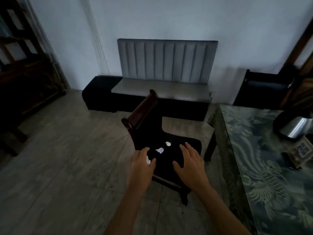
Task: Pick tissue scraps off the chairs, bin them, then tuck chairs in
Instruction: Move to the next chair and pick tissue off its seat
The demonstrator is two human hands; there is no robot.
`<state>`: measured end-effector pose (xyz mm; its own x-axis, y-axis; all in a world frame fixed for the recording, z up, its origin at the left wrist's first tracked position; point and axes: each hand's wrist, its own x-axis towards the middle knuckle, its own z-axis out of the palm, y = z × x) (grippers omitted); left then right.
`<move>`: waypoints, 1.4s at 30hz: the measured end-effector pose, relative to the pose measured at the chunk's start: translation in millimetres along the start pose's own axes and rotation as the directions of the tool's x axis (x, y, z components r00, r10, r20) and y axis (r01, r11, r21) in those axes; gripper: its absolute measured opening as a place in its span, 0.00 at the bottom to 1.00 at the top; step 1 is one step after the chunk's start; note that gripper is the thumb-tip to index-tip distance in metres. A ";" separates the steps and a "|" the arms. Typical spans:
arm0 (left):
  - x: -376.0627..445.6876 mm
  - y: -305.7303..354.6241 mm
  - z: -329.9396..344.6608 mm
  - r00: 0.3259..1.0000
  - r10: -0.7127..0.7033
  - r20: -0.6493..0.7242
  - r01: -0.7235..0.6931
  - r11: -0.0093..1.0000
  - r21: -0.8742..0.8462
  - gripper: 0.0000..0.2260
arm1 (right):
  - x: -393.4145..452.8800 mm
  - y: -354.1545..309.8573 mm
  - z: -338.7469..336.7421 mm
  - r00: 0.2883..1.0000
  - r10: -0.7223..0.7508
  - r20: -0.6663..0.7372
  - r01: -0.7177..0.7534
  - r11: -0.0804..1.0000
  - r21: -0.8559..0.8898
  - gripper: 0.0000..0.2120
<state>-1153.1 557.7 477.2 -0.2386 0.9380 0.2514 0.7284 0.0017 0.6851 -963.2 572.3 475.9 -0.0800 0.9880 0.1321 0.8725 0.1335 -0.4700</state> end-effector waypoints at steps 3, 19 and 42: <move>43.3 -7.1 9.9 0.998 0.043 0.037 -0.042 0.999 -0.016 0.20 | 33.4 -4.4 4.7 0.998 0.051 -0.021 -0.052 0.999 -0.017 0.34; 267.1 -3.2 124.0 0.987 0.080 0.142 -0.088 0.995 0.049 0.19 | 253.9 54.4 24.8 0.987 0.158 -0.035 -0.158 0.987 0.014 0.32; 383.3 -133.6 318.0 0.920 -0.148 0.363 0.157 0.988 0.005 0.18 | 412.2 167.2 194.4 0.933 0.342 0.109 -0.348 0.937 0.039 0.33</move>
<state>-1137.7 1027.2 264.6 -0.0941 0.9885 -0.1180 0.6849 0.1503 0.7129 -943.9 1017.0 282.1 0.1709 0.9763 -0.1330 0.8262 -0.2155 -0.5206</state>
